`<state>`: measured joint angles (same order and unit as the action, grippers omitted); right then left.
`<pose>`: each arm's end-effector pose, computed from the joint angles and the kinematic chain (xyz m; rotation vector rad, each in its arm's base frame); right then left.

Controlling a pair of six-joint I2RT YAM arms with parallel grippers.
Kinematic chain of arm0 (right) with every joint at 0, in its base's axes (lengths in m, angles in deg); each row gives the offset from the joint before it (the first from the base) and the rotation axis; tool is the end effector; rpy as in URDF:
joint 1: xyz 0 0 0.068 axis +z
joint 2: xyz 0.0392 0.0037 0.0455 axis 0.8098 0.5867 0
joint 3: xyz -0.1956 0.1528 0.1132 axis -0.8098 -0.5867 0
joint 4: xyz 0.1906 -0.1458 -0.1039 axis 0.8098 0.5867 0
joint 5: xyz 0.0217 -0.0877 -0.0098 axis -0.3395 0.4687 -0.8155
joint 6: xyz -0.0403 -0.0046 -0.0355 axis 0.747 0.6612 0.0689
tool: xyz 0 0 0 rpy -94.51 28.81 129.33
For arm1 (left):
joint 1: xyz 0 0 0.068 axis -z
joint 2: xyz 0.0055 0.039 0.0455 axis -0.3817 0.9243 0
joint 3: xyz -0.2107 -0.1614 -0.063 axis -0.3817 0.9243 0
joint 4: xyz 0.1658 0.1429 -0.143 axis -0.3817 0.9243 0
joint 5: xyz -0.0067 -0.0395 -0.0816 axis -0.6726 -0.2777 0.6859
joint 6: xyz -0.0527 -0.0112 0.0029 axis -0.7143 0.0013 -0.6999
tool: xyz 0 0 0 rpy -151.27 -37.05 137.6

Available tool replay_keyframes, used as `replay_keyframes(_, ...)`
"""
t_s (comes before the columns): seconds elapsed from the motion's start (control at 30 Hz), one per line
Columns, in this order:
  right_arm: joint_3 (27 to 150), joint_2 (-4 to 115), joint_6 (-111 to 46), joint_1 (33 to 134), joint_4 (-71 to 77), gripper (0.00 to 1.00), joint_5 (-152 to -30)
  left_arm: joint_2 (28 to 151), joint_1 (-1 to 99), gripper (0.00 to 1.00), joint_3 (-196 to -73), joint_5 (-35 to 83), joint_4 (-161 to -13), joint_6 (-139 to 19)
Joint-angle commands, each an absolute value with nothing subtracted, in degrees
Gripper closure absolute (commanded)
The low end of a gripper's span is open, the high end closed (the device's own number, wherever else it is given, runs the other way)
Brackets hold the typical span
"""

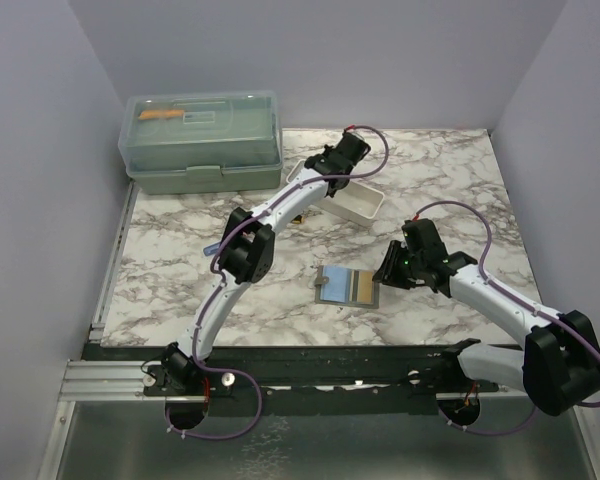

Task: Put the credit cards into the card holder
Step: Pick up the credit card from the storage box, then insert the credit card into the card holder.

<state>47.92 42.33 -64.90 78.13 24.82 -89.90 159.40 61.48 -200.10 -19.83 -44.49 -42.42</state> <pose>0.2011 0.0945 0.1877 0.2906 2.6013 0.5680 0.4459 -0.3348 0.2131 0.6082 2.1748 0.4509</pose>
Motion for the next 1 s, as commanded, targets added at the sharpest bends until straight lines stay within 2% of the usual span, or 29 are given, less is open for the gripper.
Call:
replay_keyframes(0.0,48.54,42.59,-64.74,78.25,24.35,0.65,-91.10,151.43,61.73,1.00,-199.23,-16.33,-43.60,-44.59)
replay_keyframes(0.27,50.31,41.79,-64.41,78.25,24.44,0.65,-91.68,143.25,62.25,1.00,-199.14,-5.97,-37.62,-56.29)
replay_keyframes(0.33,50.76,41.37,-64.40,78.25,23.38,0.64,-92.87,139.79,61.82,1.00,-198.81,2.16,-35.21,-62.26)
replay_keyframes(0.47,51.46,40.26,-66.04,78.18,18.23,0.63,-97.86,130.40,60.74,1.00,-188.28,23.32,-39.90,-72.02)
replay_keyframes(0.57,50.70,37.81,-68.94,77.71,11.23,0.61,-102.46,122.99,60.05,1.00,-176.23,34.58,-48.80,-77.91)
replay_keyframes(0.73,44.08,31.99,-77.17,73.44,-5.85,0.51,-110.30,110.85,57.34,1.00,-150.40,47.82,-71.18,-91.70)
replay_keyframes(0.83,40.10,29.74,-81.72,71.89,-15.34,0.42,-112.24,105.56,55.90,1.00,-133.68,51.85,-89.73,-104.21)
replay_keyframes(0.97,36.93,30.24,-86.66,71.50,-23.35,0.40,-113.53,101.38,54.88,1.00,-120.10,51.74,-106.39,-114.72)
